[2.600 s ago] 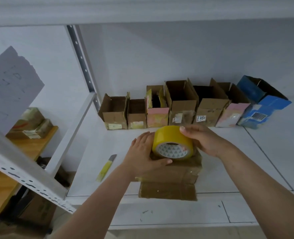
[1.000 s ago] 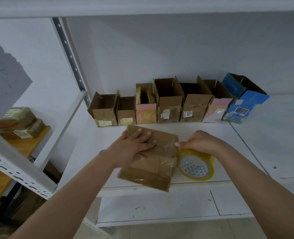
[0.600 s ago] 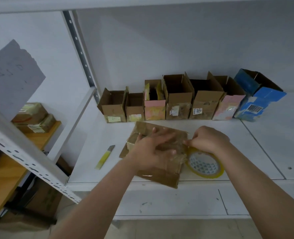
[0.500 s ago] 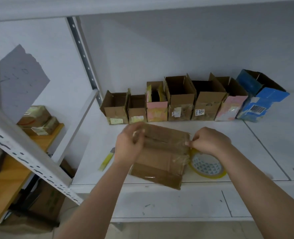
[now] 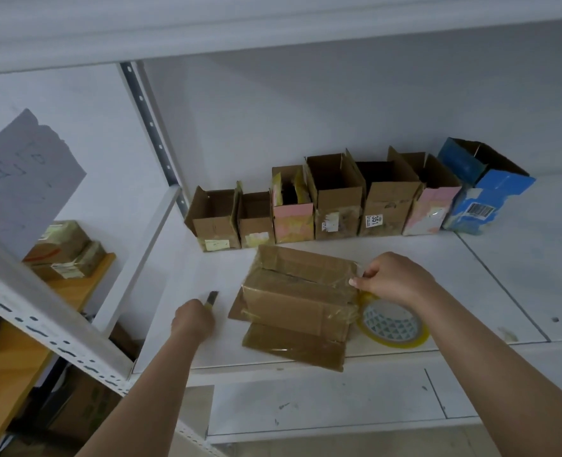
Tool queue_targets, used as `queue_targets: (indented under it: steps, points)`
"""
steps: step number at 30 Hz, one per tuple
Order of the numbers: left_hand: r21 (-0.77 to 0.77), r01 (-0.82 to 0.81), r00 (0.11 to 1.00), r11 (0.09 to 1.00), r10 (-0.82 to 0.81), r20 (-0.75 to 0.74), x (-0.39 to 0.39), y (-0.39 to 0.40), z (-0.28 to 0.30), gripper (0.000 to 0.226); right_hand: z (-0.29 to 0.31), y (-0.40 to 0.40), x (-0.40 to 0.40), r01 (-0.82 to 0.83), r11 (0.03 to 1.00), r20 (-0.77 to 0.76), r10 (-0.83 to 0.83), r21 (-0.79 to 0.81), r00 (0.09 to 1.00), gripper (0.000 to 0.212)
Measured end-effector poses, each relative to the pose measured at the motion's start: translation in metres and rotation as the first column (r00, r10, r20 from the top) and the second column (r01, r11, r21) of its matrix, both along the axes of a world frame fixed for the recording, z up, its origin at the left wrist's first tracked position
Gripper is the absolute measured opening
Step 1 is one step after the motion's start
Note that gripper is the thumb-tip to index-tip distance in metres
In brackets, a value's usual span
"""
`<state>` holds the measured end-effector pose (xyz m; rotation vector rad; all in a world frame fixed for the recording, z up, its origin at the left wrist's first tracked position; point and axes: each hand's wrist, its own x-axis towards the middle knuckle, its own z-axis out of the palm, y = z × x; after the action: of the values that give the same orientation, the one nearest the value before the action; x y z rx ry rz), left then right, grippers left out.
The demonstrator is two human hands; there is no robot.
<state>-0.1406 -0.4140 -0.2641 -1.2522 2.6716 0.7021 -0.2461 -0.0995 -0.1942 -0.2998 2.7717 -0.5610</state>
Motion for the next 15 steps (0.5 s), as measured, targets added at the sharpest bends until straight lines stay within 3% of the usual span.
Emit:
queue_targets:
  steps: [3, 4, 6, 9, 11, 12, 15]
  points:
    - [0.005, -0.009, 0.924, 1.0, 0.011, -0.383, -0.013, 0.018, 0.041, 0.027, 0.0, 0.007, -0.003, -0.047, 0.989, 0.057, 0.055, -0.137, 0.997, 0.03]
    - [0.002, 0.051, 0.853, 0.999, -0.043, -0.52, -0.021, 0.032, 0.057, 0.026, 0.001, 0.009, -0.005, -0.046, 0.979, 0.088, 0.064, -0.196, 0.994, 0.028]
    - [0.0, 0.306, 0.724, 0.952, -0.233, -0.649, -0.036, 0.072, 0.086, 0.023, 0.005, 0.014, -0.008, -0.015, 0.955, 0.153, 0.063, -0.297, 0.986, 0.023]
    - [0.181, 0.674, 0.647, 0.716, -0.454, -0.613, -0.052, 0.138, 0.099, 0.016, 0.007, 0.018, -0.009, 0.041, 0.906, 0.237, 0.066, -0.421, 0.969, 0.006]
    - [0.325, 0.746, 0.646, 0.581, -0.515, -0.563, -0.059, 0.161, 0.088, 0.028, 0.004, 0.025, -0.006, 0.047, 0.902, 0.284, 0.085, -0.429, 0.955, 0.008]
    - [0.343, 0.748, 0.652, 0.569, -0.53, -0.542, -0.06, 0.165, 0.079, 0.032, 0.001, 0.031, -0.004, 0.054, 0.899, 0.311, 0.093, -0.434, 0.946, 0.011]
    - [0.289, 0.702, 0.678, 0.651, -0.487, -0.551, -0.067, 0.156, 0.06, 0.035, -0.006, 0.048, 0.002, 0.136, 0.814, 0.384, 0.114, -0.565, 0.916, 0.021]
